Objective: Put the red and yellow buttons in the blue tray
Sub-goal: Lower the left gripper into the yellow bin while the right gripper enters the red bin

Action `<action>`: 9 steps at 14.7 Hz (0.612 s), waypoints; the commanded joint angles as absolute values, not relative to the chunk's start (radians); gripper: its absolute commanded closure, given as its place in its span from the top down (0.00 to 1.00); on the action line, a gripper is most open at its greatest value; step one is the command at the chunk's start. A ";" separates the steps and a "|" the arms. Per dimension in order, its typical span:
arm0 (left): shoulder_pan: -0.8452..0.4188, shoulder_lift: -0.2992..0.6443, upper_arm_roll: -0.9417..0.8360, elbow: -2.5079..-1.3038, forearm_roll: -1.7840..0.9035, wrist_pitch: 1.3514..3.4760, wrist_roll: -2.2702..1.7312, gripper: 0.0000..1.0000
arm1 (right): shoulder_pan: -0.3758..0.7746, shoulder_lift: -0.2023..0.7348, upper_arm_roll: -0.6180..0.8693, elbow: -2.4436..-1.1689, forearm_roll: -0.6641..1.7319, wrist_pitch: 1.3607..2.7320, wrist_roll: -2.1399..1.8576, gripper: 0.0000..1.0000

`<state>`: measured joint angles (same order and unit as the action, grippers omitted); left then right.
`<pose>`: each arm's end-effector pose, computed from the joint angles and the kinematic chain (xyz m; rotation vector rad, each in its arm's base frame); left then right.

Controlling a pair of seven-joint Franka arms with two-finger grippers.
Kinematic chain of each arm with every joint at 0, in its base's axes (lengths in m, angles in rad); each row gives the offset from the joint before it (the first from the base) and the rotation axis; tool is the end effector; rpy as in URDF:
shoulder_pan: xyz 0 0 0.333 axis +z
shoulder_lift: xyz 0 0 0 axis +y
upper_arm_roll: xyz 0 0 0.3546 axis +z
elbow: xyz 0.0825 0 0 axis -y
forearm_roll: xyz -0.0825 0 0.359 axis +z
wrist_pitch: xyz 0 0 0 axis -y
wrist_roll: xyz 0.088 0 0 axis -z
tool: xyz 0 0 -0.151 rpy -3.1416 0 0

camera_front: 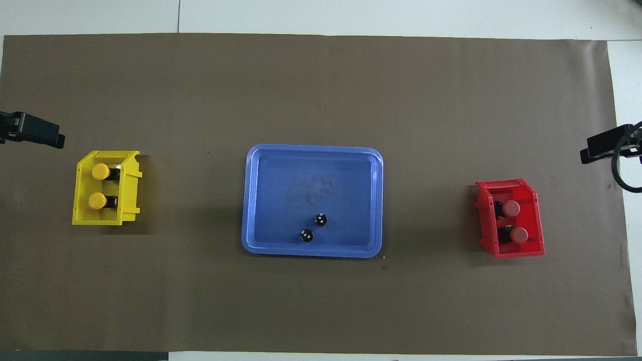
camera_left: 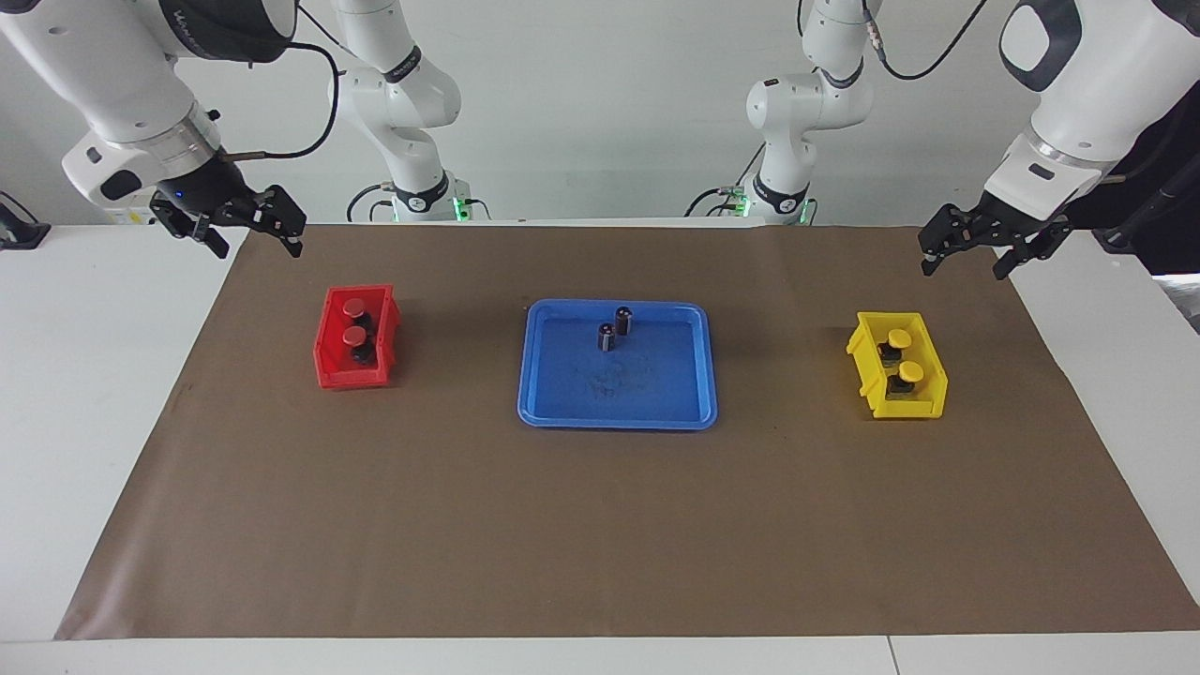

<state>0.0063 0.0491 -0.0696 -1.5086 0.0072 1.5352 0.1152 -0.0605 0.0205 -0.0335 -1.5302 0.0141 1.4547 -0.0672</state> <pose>0.5413 -0.0322 0.6174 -3.1257 0.2794 0.0353 0.5181 -0.0464 0.6168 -3.1168 0.0403 0.1475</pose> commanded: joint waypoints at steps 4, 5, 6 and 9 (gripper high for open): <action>0.008 0.020 -0.067 -1.540 0.025 1.534 0.124 1.00 | -0.074 0.012 -0.025 -1.536 0.005 1.454 -0.057 1.00; 0.009 0.020 -0.067 -1.540 0.025 1.532 0.123 1.00 | -0.074 0.012 -0.023 -1.536 0.005 1.456 -0.057 1.00; 0.012 0.020 -0.067 -1.542 0.025 1.532 0.123 1.00 | -0.074 0.011 -0.023 -1.536 0.005 1.454 -0.057 1.00; 0.017 0.003 -0.067 -1.578 0.025 1.549 0.123 1.00 | -0.071 0.003 -0.025 -1.557 0.002 1.462 -0.060 1.00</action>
